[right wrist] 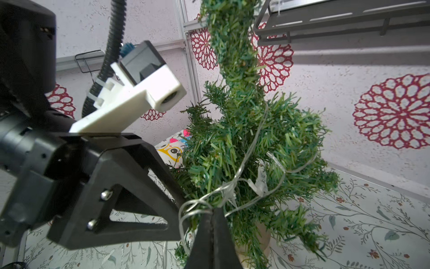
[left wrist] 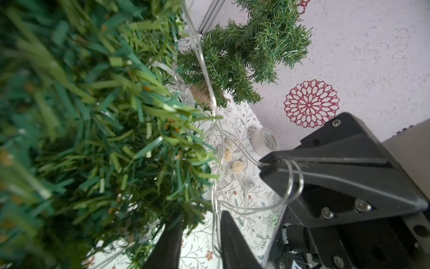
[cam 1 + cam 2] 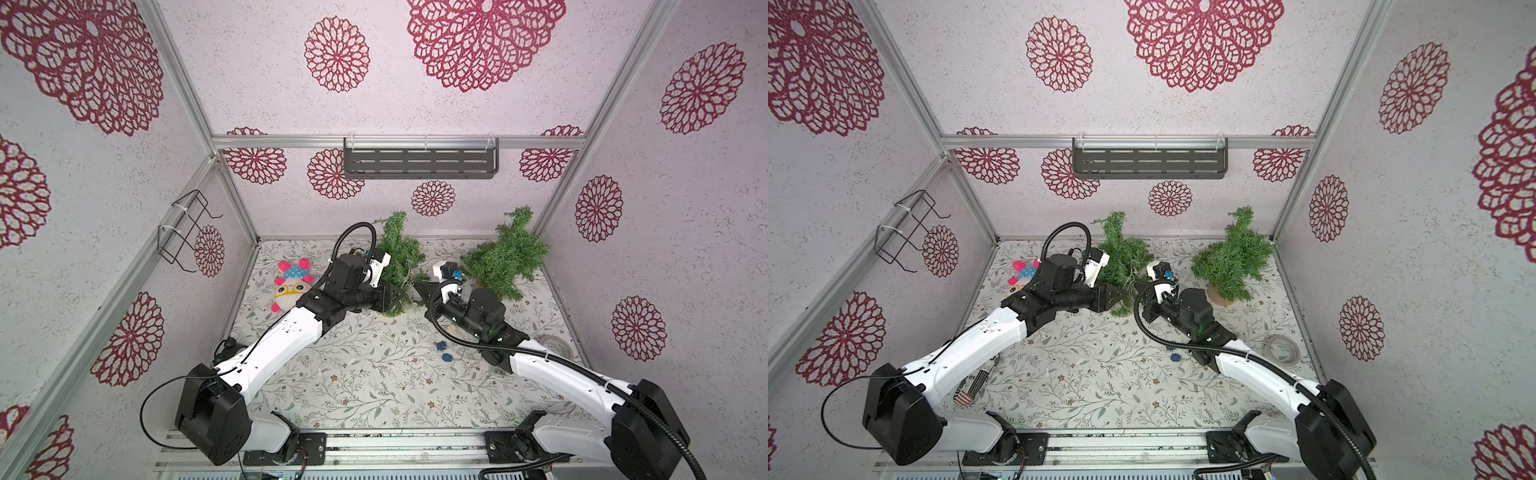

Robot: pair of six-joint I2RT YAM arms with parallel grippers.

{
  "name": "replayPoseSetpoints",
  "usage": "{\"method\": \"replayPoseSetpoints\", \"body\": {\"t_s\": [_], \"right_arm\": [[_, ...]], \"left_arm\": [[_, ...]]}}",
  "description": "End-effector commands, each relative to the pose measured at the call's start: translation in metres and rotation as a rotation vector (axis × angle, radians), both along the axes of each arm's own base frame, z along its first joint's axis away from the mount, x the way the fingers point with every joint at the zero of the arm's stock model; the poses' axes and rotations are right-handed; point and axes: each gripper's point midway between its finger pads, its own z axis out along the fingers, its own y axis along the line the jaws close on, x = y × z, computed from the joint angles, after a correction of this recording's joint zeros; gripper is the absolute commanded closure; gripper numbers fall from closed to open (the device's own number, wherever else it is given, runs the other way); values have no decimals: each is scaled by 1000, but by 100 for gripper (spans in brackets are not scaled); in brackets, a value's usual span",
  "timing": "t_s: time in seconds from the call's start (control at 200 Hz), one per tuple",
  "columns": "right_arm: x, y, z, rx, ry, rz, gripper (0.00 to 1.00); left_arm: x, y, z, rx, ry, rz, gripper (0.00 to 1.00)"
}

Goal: Wrap string light around the christmas tree
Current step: Wrap the light string around the Christmas tree.

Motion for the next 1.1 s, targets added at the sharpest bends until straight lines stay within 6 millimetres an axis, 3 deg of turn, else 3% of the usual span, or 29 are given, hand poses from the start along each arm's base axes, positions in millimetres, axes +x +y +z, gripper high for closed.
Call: {"method": "replayPoseSetpoints", "body": {"t_s": [0.0, 0.165, 0.44, 0.615, 0.841, 1.096], "right_arm": [[-6, 0, 31, 79, -57, 15, 100], [-2, -18, 14, 34, -34, -50, 100], [32, -91, -29, -123, 67, -361, 100], [27, -70, -17, -30, 71, -261, 100], [14, -61, 3, 52, 59, -179, 100], [12, -49, -13, 14, 115, -134, 100]], "left_arm": [[-1, -3, 16, -22, -42, -11, 83], [3, 12, 31, -6, -96, 33, 100], [5, 37, 44, -3, -141, 91, 100], [7, 47, 50, -5, -156, 120, 100], [6, 47, 50, -14, -139, 125, 100], [-39, 51, 89, -122, -221, 55, 100]]}}
